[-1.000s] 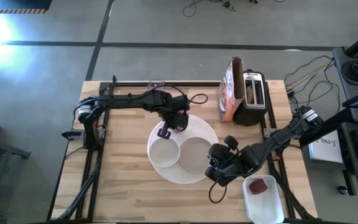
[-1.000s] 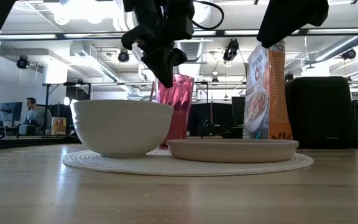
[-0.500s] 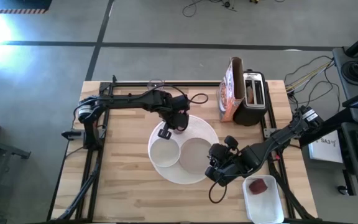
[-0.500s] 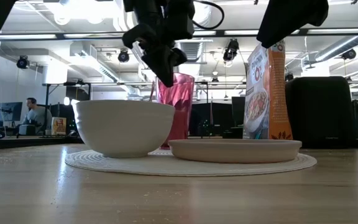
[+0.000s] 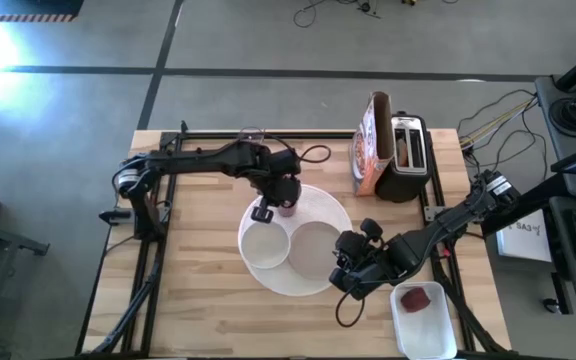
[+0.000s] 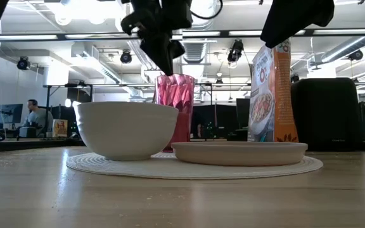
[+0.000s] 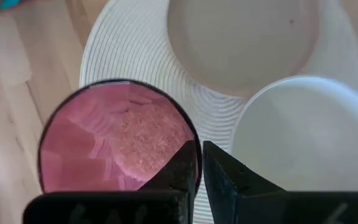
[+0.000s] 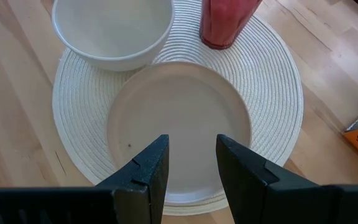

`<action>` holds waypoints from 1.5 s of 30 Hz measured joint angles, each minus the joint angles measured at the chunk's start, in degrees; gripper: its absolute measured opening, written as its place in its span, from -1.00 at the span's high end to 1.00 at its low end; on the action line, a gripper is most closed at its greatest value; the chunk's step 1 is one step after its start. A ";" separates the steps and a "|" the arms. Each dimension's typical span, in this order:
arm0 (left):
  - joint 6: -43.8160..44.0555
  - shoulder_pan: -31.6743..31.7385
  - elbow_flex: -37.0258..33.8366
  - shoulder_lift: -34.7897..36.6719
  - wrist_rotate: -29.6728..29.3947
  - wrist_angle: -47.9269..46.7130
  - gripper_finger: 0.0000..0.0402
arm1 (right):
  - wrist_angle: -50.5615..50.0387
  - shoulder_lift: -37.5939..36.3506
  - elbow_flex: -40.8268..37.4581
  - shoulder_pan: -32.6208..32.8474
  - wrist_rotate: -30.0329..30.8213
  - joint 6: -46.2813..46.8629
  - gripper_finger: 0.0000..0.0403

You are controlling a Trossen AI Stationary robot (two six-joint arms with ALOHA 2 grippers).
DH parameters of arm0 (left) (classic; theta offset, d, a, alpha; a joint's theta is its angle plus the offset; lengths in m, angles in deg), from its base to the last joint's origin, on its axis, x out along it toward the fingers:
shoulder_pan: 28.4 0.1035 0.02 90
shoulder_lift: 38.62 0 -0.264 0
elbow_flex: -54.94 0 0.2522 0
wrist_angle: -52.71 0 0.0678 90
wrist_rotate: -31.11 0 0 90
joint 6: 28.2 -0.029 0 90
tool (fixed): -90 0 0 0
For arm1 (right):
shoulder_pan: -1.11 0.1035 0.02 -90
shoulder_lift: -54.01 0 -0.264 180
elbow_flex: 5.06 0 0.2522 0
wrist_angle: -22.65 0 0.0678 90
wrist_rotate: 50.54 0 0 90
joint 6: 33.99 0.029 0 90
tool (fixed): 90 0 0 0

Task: Arrange a breakfast setting
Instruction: Put the red cup to the top left of the white bowl on the white table mat, then pour the cereals from the cereal box into the white bowl

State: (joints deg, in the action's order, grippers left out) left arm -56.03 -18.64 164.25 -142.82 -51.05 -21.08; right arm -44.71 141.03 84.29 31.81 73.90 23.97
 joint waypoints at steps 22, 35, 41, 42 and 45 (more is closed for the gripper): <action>3.87 0.02 -2.62 11.18 -1.25 -2.13 0.94 | 0.59 0.00 -0.01 0.01 -0.02 -0.02 0.39; 13.41 0.02 -35.12 31.16 -4.30 22.42 0.94 | 1.17 0.00 -0.02 0.02 -0.07 0.00 0.39; 19.44 0.02 -47.86 37.48 -5.44 32.01 0.94 | 2.10 0.00 -0.01 0.02 -0.09 -0.02 0.39; 19.93 0.02 -49.33 38.22 -5.84 32.85 0.94 | 2.12 0.00 -0.02 0.00 -0.08 -0.02 0.39; 20.53 0.02 -52.51 40.16 -7.08 35.90 0.94 | 2.10 0.00 -0.02 0.00 -0.09 -0.01 0.39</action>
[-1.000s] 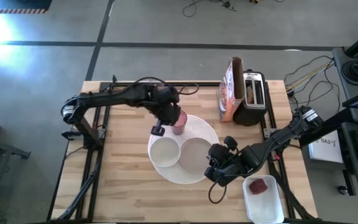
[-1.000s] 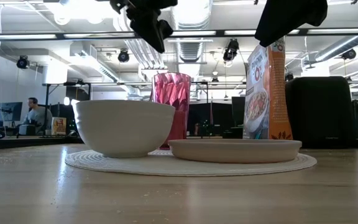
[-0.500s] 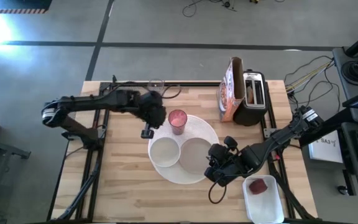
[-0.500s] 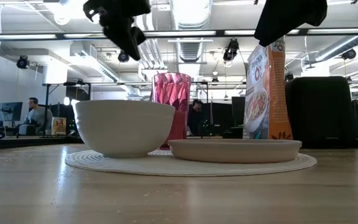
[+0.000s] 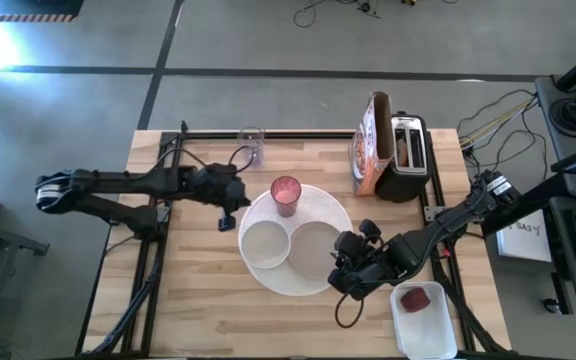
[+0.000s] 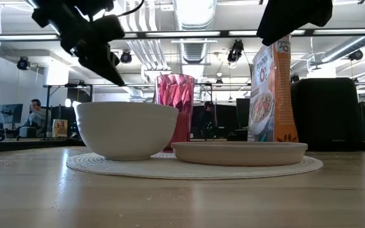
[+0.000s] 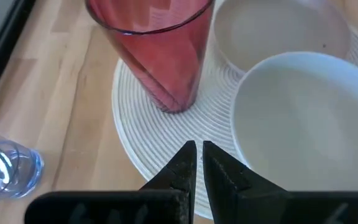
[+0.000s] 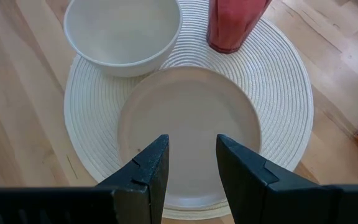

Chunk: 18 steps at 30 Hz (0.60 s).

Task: Arrange a breakfast setting
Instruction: Pour the cereals from the cereal box into the white bowl

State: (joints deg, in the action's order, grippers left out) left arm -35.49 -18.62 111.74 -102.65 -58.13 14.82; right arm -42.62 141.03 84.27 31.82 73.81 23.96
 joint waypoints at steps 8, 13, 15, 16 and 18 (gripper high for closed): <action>5.04 0.13 -3.19 2.57 -2.10 4.50 0.94 | 0.02 0.00 0.00 0.01 0.01 0.03 0.39; 10.35 0.11 -3.83 2.27 -2.36 5.19 0.89 | 0.04 0.00 0.00 0.00 0.02 0.04 0.39; 11.25 0.07 -4.11 2.03 -2.34 5.13 0.84 | 0.04 0.00 0.00 0.01 0.02 -0.01 0.39; 11.22 0.07 -4.24 1.94 -2.30 5.11 0.82 | 0.04 0.00 0.00 0.02 0.02 -0.02 0.39; 11.28 0.07 -4.25 1.93 -2.29 5.32 0.79 | 0.02 0.00 0.00 0.00 0.02 0.03 0.39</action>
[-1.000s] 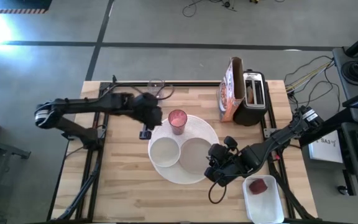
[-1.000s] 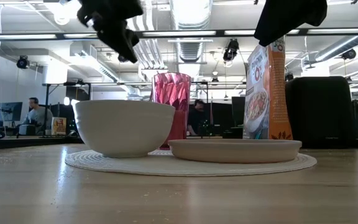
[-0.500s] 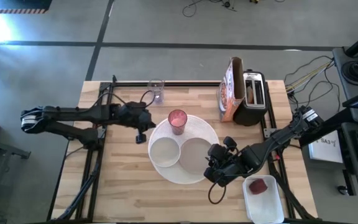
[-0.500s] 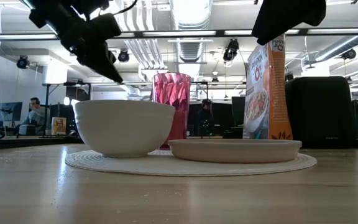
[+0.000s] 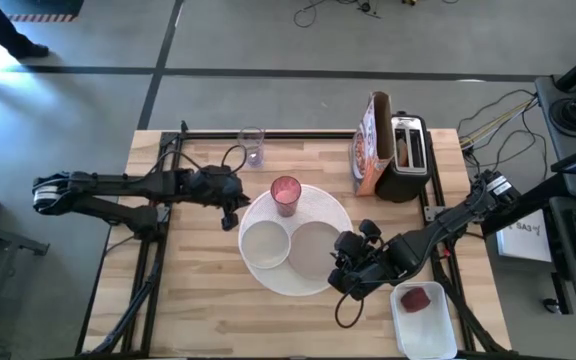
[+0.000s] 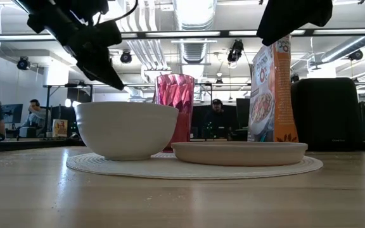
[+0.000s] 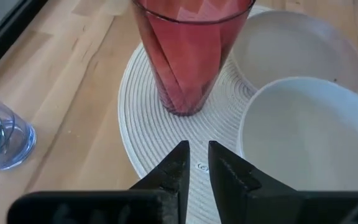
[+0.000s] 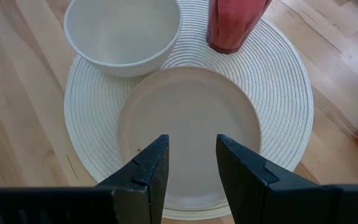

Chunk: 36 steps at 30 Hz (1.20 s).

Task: Arrange a breakfast setting
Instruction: Pour the cereals from the cereal box into the white bowl

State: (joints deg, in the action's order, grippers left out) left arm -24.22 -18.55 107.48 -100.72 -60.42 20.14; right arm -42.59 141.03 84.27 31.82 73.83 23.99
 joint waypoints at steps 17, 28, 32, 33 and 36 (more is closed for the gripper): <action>-4.42 -0.50 -4.95 3.93 -0.01 11.64 0.76 | 0.09 0.00 0.00 0.01 0.02 -0.04 0.39; -1.61 -0.48 -21.89 12.01 -2.02 36.73 0.76 | 0.46 0.00 0.01 0.02 0.02 -0.02 0.39; -1.79 -0.50 -25.23 13.37 -2.02 43.97 0.76 | 0.91 0.00 0.00 0.01 0.03 -0.05 0.39; -1.95 -0.50 -25.46 13.54 -2.02 43.96 0.76 | 0.90 0.00 0.00 0.02 0.02 -0.01 0.39; -3.59 -0.50 -25.55 13.32 -2.00 43.75 0.76 | 1.11 0.00 0.00 0.01 0.02 -0.04 0.39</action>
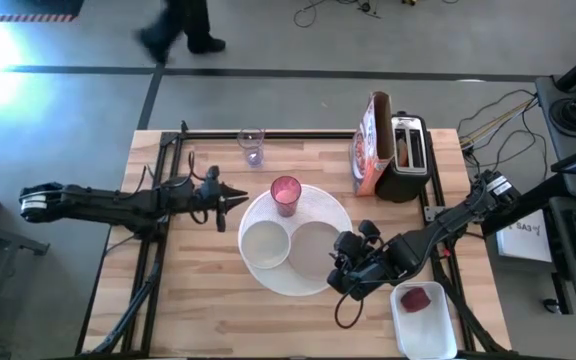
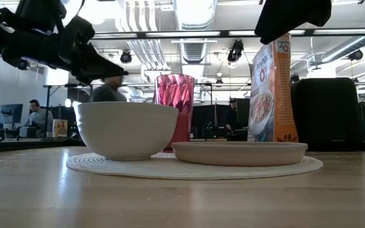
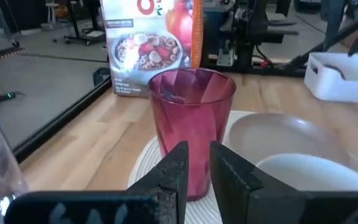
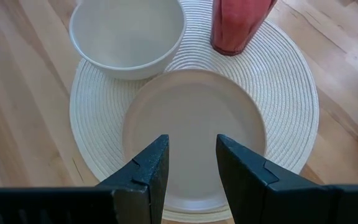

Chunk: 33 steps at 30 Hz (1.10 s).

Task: Arrange a breakfast setting
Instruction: Pour the cereals from the cereal box into the white bowl

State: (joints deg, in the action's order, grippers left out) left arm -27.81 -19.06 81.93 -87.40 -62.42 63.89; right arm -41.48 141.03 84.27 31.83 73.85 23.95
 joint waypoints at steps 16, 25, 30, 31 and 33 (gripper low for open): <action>-9.15 0.00 0.00 -0.55 0.00 2.50 0.76 | 6.34 0.00 0.00 -0.39 0.28 -0.08 0.39; -10.03 0.00 0.00 -0.64 0.02 2.42 0.76 | 6.29 0.00 0.00 -3.05 2.97 0.03 0.39; -9.47 0.00 0.00 -0.66 0.02 2.19 0.76 | 6.25 0.00 0.00 -4.83 3.12 -4.64 0.39; -9.42 0.00 0.00 -0.66 0.02 2.19 0.76 | 6.19 0.00 0.00 -5.31 3.13 -5.53 0.39; -9.38 -0.02 0.00 -0.66 0.02 2.19 0.76 | 5.71 0.00 0.00 -7.17 2.91 -4.20 0.39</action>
State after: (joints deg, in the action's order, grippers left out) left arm -37.19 -19.08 81.93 -88.07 -62.39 66.09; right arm -35.77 141.03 84.27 24.66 76.76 19.74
